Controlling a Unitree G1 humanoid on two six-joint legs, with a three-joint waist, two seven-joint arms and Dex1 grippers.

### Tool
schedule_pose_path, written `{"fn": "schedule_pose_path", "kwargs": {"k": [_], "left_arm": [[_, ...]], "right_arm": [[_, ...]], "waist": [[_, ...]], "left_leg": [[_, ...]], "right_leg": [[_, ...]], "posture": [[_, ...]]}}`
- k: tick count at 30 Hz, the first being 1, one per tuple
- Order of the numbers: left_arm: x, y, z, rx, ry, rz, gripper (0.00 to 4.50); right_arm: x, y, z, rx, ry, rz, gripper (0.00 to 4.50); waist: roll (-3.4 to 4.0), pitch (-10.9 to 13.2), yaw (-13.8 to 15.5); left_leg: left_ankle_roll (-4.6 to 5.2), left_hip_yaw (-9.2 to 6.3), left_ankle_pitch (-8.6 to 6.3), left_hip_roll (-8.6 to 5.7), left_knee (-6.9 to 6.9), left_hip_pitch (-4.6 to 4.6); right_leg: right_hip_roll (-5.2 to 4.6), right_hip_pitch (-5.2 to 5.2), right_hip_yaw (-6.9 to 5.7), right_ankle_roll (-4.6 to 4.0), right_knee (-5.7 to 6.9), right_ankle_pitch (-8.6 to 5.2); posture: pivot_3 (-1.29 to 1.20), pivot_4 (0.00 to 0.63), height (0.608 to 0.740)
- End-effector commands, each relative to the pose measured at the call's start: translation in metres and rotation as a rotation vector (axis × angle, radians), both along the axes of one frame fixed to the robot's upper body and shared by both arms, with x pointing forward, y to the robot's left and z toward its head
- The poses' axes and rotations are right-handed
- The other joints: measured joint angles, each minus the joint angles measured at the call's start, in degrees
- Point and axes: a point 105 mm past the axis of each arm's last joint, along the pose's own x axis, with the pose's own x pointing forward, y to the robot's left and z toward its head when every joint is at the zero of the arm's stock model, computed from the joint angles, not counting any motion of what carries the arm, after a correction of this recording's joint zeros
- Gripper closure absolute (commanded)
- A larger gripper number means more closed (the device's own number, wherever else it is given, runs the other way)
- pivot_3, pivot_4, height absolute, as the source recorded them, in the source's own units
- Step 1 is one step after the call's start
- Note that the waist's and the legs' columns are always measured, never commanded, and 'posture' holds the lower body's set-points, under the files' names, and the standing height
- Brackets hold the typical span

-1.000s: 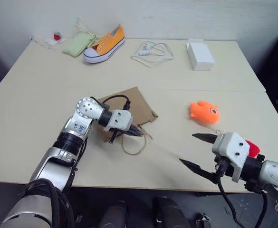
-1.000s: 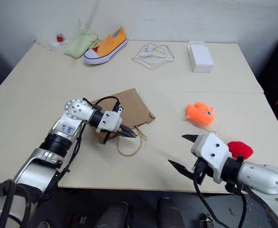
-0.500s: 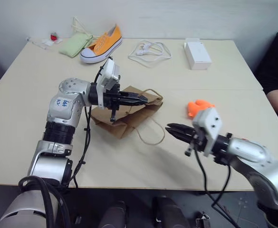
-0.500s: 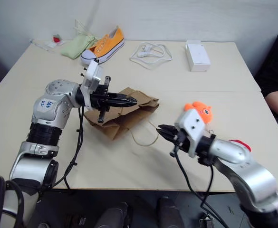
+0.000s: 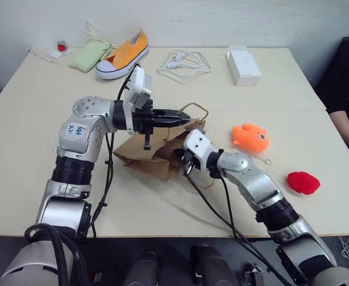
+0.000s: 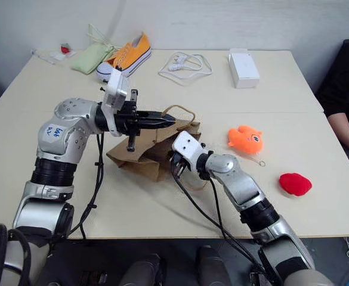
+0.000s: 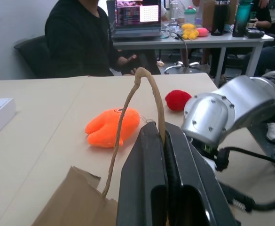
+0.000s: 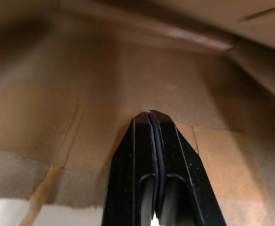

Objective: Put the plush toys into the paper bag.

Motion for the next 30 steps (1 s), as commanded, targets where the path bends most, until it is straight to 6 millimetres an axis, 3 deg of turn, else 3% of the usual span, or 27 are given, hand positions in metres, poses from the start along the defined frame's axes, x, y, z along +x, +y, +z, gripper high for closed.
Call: {"fn": "schedule_pose_path", "kwargs": {"k": [1,4,7,12,24,26,30], "left_arm": [[0.003,-0.004,0.021,-0.073,-0.048,0.026,4.50],[0.000,-0.010,0.018,-0.086,-0.054,-0.001,4.50],[-0.013,-0.018,0.020,-0.097,-0.066,-0.062,4.50],[-0.032,-0.024,0.015,-0.065,-0.074,-0.143,4.50],[-0.035,-0.019,0.006,-0.074,-0.085,-0.096,4.50],[-0.034,-0.021,0.007,-0.080,-0.094,-0.098,4.50],[-0.035,-0.024,0.017,-0.120,-0.113,-0.096,4.50]], "right_arm": [[-0.009,0.008,-0.002,-0.173,-0.048,0.162,4.48],[-0.018,0.011,-0.011,-0.366,-0.018,0.328,4.48],[-0.006,0.014,-0.004,-0.388,0.015,0.326,4.48],[0.007,0.023,0.002,-0.217,0.153,0.284,4.48],[-0.012,0.054,0.045,0.303,0.499,0.318,4.48],[-0.012,0.055,0.041,0.285,0.511,0.303,4.48],[-0.005,0.055,0.009,0.093,0.446,0.229,4.48]], "waist": [[0.00,0.00,-0.44],[0.01,0.00,-0.83],[0.00,0.00,-1.61],[-0.01,-0.02,-2.18],[0.02,-0.01,-2.22],[0.02,-0.01,-2.14],[0.02,-0.02,-2.04]], "left_leg": [[0.00,0.00,0.00,0.00,0.00,-0.01],[0.00,0.10,0.00,-0.01,0.03,-0.02],[-0.03,0.11,0.01,0.01,0.03,0.00],[-0.10,0.08,0.04,0.02,0.03,0.07],[-0.14,0.05,0.07,0.01,0.04,0.09],[-0.14,0.05,0.07,0.01,0.06,0.08],[-0.14,0.04,0.07,-0.03,0.06,0.07]], "right_leg": [[0.00,-0.01,-0.01,0.00,0.01,0.00],[-0.02,-0.07,-0.04,0.00,0.04,0.00],[0.00,-0.13,-0.05,-0.04,0.06,0.02],[-0.01,-0.16,-0.05,-0.07,0.50,0.03],[-0.02,-0.18,-0.09,-0.11,0.60,0.04],[-0.03,-0.18,-0.10,-0.12,0.61,0.04],[-0.08,-0.18,-0.14,-0.12,0.61,0.04]], "posture": [[0.00,0.150,0.740],[0.00,0.150,0.740],[0.00,0.150,0.740],[0.00,0.150,0.740],[0.00,0.150,0.740],[0.00,0.150,0.740],[0.00,0.150,0.740]]}}
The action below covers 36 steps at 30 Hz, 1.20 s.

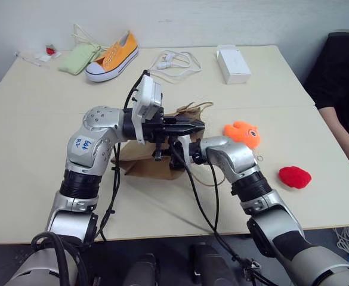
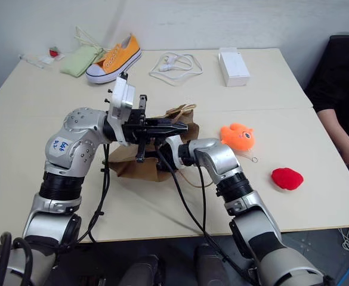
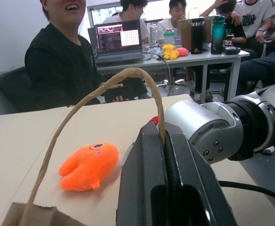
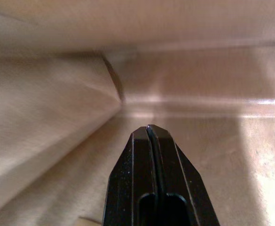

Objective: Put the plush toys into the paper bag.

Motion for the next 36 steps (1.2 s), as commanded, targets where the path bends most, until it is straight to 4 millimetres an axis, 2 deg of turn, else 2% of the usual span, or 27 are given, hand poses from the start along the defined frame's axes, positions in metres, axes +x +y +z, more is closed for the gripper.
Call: {"fn": "schedule_pose_path", "kwargs": {"k": [1,7,12,20,23,25,31,36], "left_arm": [[-0.005,-0.004,0.021,-0.073,-0.054,-0.013,4.50],[0.000,-0.005,0.052,-0.208,-0.003,0.015,4.50],[0.000,0.005,0.066,-0.260,0.057,0.035,4.50],[0.008,0.014,0.053,-0.225,0.048,0.117,4.50],[0.018,0.017,0.027,-0.193,0.072,0.186,4.50],[0.015,0.014,0.017,-0.167,0.066,0.173,4.50],[0.012,0.011,0.021,-0.165,0.068,0.145,4.50],[0.010,0.013,0.020,-0.145,0.067,0.133,4.50]], "right_arm": [[0.006,0.001,-0.017,-0.114,-0.079,-0.033,4.48],[0.023,-0.008,-0.038,-0.171,-0.087,-0.138,4.48],[0.024,-0.018,-0.049,-0.210,-0.089,-0.161,4.48],[0.023,-0.024,-0.047,-0.184,-0.094,-0.193,4.48],[0.009,-0.023,-0.029,-0.070,-0.166,-0.147,4.48],[0.000,-0.027,-0.017,-0.012,-0.208,-0.137,4.48],[-0.025,-0.062,0.010,0.137,-0.260,-0.224,4.48],[-0.055,-0.108,0.036,0.244,-0.217,-0.400,4.48]], "waist": [[0.00,0.00,0.01],[0.00,0.00,-0.18],[0.04,-0.03,-0.03],[0.06,-0.05,0.14],[0.10,-0.07,0.35],[0.10,-0.07,0.36],[0.10,-0.06,0.39],[0.10,-0.06,1.30]], "left_leg": [[0.00,0.00,0.00,-0.01,0.00,0.00],[-0.01,0.01,0.00,0.00,0.00,0.01],[-0.01,0.01,0.01,0.00,0.08,0.05],[-0.01,-0.03,0.01,-0.05,0.16,0.05],[-0.01,-0.07,0.01,-0.08,0.15,0.06],[0.00,-0.15,0.00,-0.13,0.11,0.06],[0.01,-0.15,0.01,-0.14,0.07,-0.11],[0.01,-0.14,0.01,-0.14,0.01,-0.10]], "right_leg": [[-0.01,0.00,0.00,0.00,0.00,0.00],[0.00,-0.02,0.00,0.00,0.03,0.00],[-0.02,0.00,0.01,0.00,0.06,0.00],[-0.06,0.03,-0.03,0.00,0.05,0.00],[-0.11,0.03,-0.07,0.00,0.02,0.00],[-0.16,0.04,-0.12,0.00,0.00,0.00],[-0.17,-0.02,-0.18,0.00,-0.09,0.00],[-0.17,0.00,-0.14,0.00,-0.09,0.00]], "posture": [[0.00,0.150,0.740],[0.00,0.150,0.740],[0.00,0.150,0.740],[0.00,0.150,0.740],[0.00,0.150,0.740],[0.00,0.150,0.740],[0.00,0.150,0.740],[0.00,0.150,0.740]]}}
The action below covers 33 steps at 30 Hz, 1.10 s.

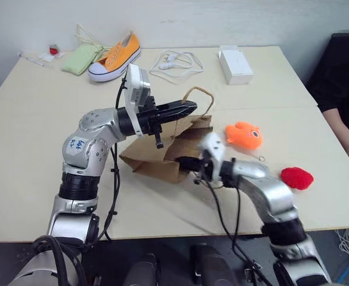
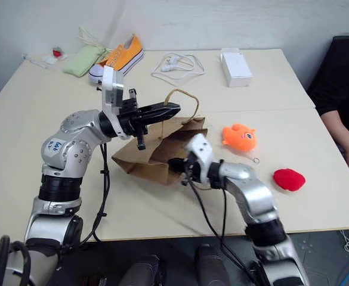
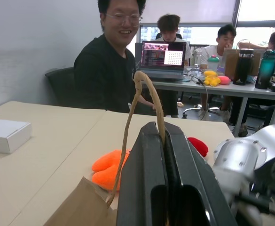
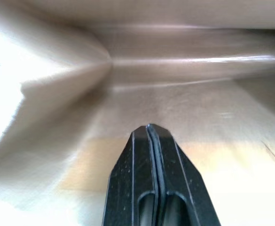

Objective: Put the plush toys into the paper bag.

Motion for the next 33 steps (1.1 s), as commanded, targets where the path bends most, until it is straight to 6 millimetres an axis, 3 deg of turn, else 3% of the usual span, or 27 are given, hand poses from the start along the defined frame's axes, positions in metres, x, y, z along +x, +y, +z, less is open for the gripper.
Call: {"fn": "schedule_pose_path", "kwargs": {"k": [1,4,6,8,11,17,18,23,26,27,29,33], "left_arm": [[-0.008,0.000,0.012,0.000,-0.058,-0.023,4.50],[-0.009,0.001,0.013,0.005,-0.061,-0.024,4.50],[-0.009,0.002,0.012,0.013,-0.059,-0.019,4.50],[-0.009,0.002,0.011,0.017,-0.057,-0.016,4.50],[-0.009,0.002,0.011,0.019,-0.056,-0.016,4.50],[-0.007,0.001,0.014,0.019,-0.064,-0.013,4.50],[-0.007,0.001,0.015,0.019,-0.067,-0.013,4.50],[-0.008,0.003,0.016,0.029,-0.082,-0.005,4.50],[-0.008,0.004,0.015,0.030,-0.084,0.001,4.50],[-0.008,0.005,0.015,0.030,-0.085,0.003,4.50],[-0.007,0.005,0.015,0.027,-0.083,0.008,4.50],[-0.003,0.007,0.015,0.024,-0.072,0.024,4.50]], "right_arm": [[-0.019,-0.031,0.035,0.077,-0.042,-0.103,4.48],[-0.016,-0.084,0.043,0.060,-0.040,-0.353,4.48],[-0.001,-0.136,0.049,0.068,-0.041,-0.621,3.93],[0.007,-0.164,0.052,0.100,-0.032,-0.761,3.24],[0.023,-0.175,0.043,0.089,0.006,-0.834,2.25],[0.053,-0.174,0.018,0.088,0.094,-0.893,0.10],[0.059,-0.172,0.013,0.112,0.121,-0.899,0.02],[0.071,-0.139,0.002,0.199,0.219,-0.817,0.02],[0.075,-0.136,-0.008,0.177,0.242,-0.844,0.02],[0.077,-0.137,-0.008,0.186,0.237,-0.862,0.19],[0.081,-0.135,0.009,0.271,0.149,-0.850,0.62],[0.079,-0.131,0.032,0.300,0.044,-0.802,2.06]], "waist": [[0.00,0.00,0.44],[0.00,0.00,0.83],[0.00,0.00,0.91],[0.00,0.00,0.95],[0.00,0.00,0.88],[0.02,0.01,0.51],[0.02,0.01,0.55],[0.03,0.01,0.51],[0.04,0.01,0.58],[0.04,0.01,0.60],[0.04,0.01,0.55],[0.05,0.02,0.45]], "left_leg": [[0.00,0.03,0.00,0.00,0.00,0.00],[0.02,0.07,0.00,-0.01,0.01,0.01],[0.04,0.10,0.01,-0.02,-0.01,0.02],[0.11,0.15,0.05,-0.10,-0.06,0.03],[0.15,0.22,0.08,-0.17,-0.20,0.09],[0.15,0.32,0.12,-0.15,-0.26,0.14],[0.15,0.33,0.13,-0.15,-0.24,0.13],[0.16,0.31,0.14,-0.16,-0.24,0.13],[0.16,0.30,0.14,-0.16,-0.23,0.12],[0.16,0.29,0.14,-0.16,-0.22,0.11],[0.16,0.29,0.14,-0.17,-0.20,0.12],[0.15,0.30,0.15,-0.17,-0.22,0.12]], "right_leg": [[0.00,0.00,0.04,0.00,-0.02,0.00],[0.00,0.01,0.10,0.00,-0.18,0.00],[-0.01,0.04,0.13,0.00,-0.23,0.00],[-0.07,0.05,0.18,0.00,-0.24,0.00],[-0.12,0.02,0.24,0.00,-0.22,0.00],[-0.10,-0.03,0.32,0.00,0.03,0.00],[-0.11,-0.03,0.33,0.00,0.05,0.00],[-0.11,-0.03,0.30,0.00,0.06,0.00],[-0.12,-0.02,0.29,0.00,0.05,0.00],[-0.13,-0.02,0.28,0.00,0.04,0.00],[-0.13,-0.01,0.28,0.00,0.04,0.00],[-0.12,-0.03,0.27,0.00,0.06,0.00]], "posture": [[0.00,0.150,0.740],[0.00,0.150,0.740],[0.00,0.150,0.740],[0.00,0.150,0.740],[0.00,0.150,0.740],[0.00,0.150,0.740],[0.00,0.150,0.740],[0.00,0.150,0.740],[0.00,0.150,0.740],[0.00,0.150,0.740],[0.00,0.150,0.740],[0.00,0.150,0.740]]}}
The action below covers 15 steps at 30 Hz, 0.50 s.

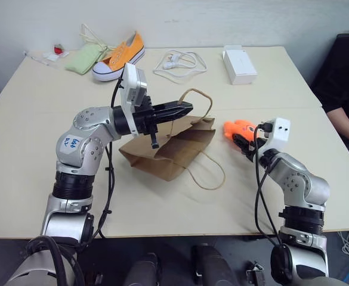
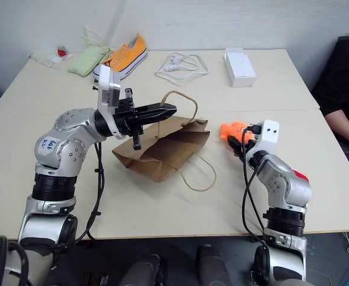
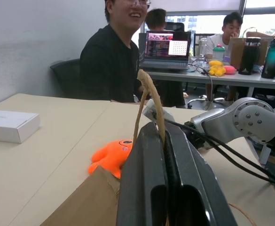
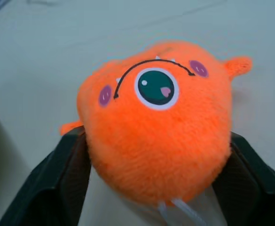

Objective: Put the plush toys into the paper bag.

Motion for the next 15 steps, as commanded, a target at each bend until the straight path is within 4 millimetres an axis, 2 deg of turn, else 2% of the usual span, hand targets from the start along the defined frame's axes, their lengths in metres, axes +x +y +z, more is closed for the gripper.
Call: {"fn": "schedule_pose_path", "kwargs": {"k": [1,4,7,9,12,13,15], "left_arm": [[-0.002,0.002,0.015,-0.010,-0.062,0.007,4.50],[-0.003,0.001,0.015,-0.003,-0.075,0.002,4.50],[0.000,0.007,0.014,-0.014,-0.064,0.042,4.50],[0.002,0.008,0.014,-0.014,-0.059,0.054,4.50],[0.001,0.006,0.015,-0.007,-0.069,0.041,4.50],[0.001,0.005,0.016,-0.008,-0.075,0.034,4.50],[-0.001,0.002,0.019,-0.014,-0.078,0.028,4.50]], "right_arm": [[-0.002,-0.004,0.035,-0.041,-0.151,0.013,2.37],[-0.007,-0.005,0.040,-0.054,-0.170,0.041,3.36],[-0.031,0.015,0.060,-0.091,-0.271,0.218,4.07],[-0.059,0.032,0.069,-0.120,-0.307,0.404,4.16],[-0.095,0.051,0.067,-0.222,-0.293,0.637,4.16],[-0.104,0.056,0.064,-0.259,-0.280,0.690,4.16],[-0.106,0.068,0.056,-0.321,-0.243,0.732,4.16]], "waist": [[0.00,0.00,-0.01],[0.00,0.00,0.08],[0.01,0.01,0.16],[0.02,0.01,0.16],[0.01,0.02,0.28],[0.01,0.02,0.35],[-0.01,0.01,0.35]], "left_leg": [[0.00,0.00,0.00,0.00,0.00,0.00],[0.00,0.00,0.00,0.00,0.00,0.00],[0.00,-0.01,0.00,0.00,-0.01,-0.01],[0.01,-0.03,-0.01,0.01,-0.04,-0.04],[0.02,-0.07,-0.02,0.01,-0.02,-0.06],[0.03,-0.06,-0.02,0.01,-0.01,-0.06],[0.04,-0.07,-0.03,0.01,0.01,-0.05]], "right_leg": [[0.00,0.00,0.00,0.00,-0.01,0.00],[0.00,0.01,-0.01,0.00,-0.01,0.00],[0.00,0.00,-0.01,0.00,-0.03,0.00],[0.00,0.00,-0.02,0.00,-0.06,0.00],[0.00,0.03,-0.05,0.00,-0.12,0.00],[-0.01,0.04,-0.04,0.00,-0.17,0.00],[-0.01,0.08,-0.05,0.00,-0.41,0.00]], "posture": [[0.00,0.150,0.740],[0.00,0.150,0.740],[0.00,0.150,0.740],[0.00,0.150,0.740],[0.00,0.150,0.740],[0.00,0.150,0.740],[0.00,0.150,0.740]]}}
